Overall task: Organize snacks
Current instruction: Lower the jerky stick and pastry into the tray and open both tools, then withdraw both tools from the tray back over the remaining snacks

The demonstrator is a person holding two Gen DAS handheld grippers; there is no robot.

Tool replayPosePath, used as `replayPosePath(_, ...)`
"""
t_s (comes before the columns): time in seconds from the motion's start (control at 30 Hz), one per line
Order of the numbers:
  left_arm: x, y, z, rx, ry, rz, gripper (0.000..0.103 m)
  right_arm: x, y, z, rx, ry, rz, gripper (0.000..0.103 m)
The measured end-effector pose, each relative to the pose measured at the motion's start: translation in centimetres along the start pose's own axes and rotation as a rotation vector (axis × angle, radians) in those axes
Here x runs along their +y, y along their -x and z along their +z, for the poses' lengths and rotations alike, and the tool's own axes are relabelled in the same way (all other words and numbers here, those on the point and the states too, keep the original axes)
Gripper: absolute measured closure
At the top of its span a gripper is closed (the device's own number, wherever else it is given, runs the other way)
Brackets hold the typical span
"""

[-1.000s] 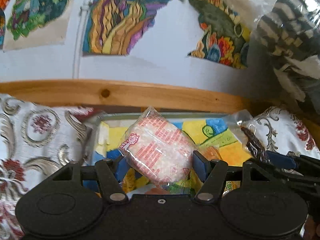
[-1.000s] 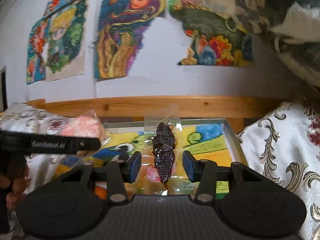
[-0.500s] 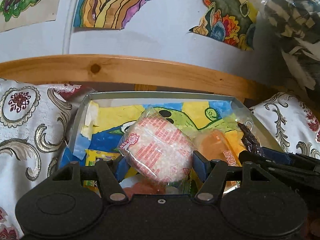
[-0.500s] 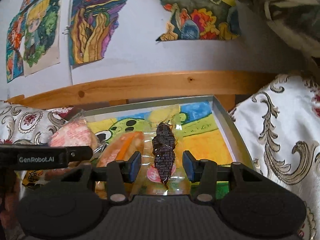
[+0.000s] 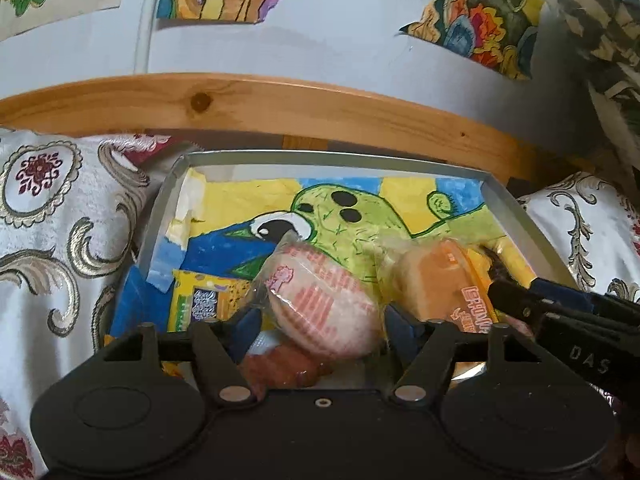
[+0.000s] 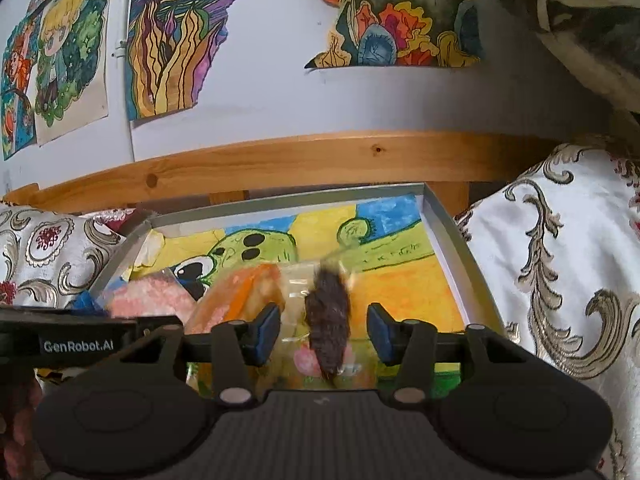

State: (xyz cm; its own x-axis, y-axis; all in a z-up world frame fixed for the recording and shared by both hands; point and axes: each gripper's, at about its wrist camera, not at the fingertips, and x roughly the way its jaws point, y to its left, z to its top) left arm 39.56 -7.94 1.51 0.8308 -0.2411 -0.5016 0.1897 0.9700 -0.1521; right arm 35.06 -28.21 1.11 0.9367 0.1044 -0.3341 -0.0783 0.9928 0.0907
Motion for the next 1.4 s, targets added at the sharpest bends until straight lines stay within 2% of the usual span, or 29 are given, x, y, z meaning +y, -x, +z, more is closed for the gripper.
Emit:
replayPosePath(0.13,0.2,1.2,0.5,-0.014,0.019,0.013,0.017,0.1,1.3,0.9,-0.028,0.011,-0.009,0.042)
replayPosePath(0.2,0.2,2.0,0.9,-0.029,0.021,0.02,0.014,0.2,2.2,1.5,-0.046,0.019,-0.011,0.033)
replayPosePath(0.3,0.0,3.8,1.5,-0.057,0.034,0.032,0.003,0.4,3.9,2.2,-0.08,0.034,-0.018,0.019)
replayPosePath(0.4,-0.1,5.8,2.0,-0.092,0.057,0.031,0.001,0.6,5.8,3.1,-0.109,0.048,-0.021,0.007)
replayPosePath(0.5,-0.3,8.0,2.3,-0.121,0.069,0.033,0.001,0.9,8.0,3.7,-0.141,0.068,-0.019,0.001)
replayPosePath(0.7,-0.6,12.8,2.3,-0.183,0.078,0.033,0.001,1.5,12.5,4.5,-0.17,0.068,0.028,0.0)
replayPosePath(1.0,-0.8,19.5,0.3,-0.247,0.072,0.043,0.001,2.9,18.7,3.6,-0.215,0.079,0.066,0.0)
replayPosePath(1.4,-0.4,25.7,-3.2,-0.304,0.055,0.065,0.001,4.8,24.3,0.7,-0.262,0.136,0.023,0.0)
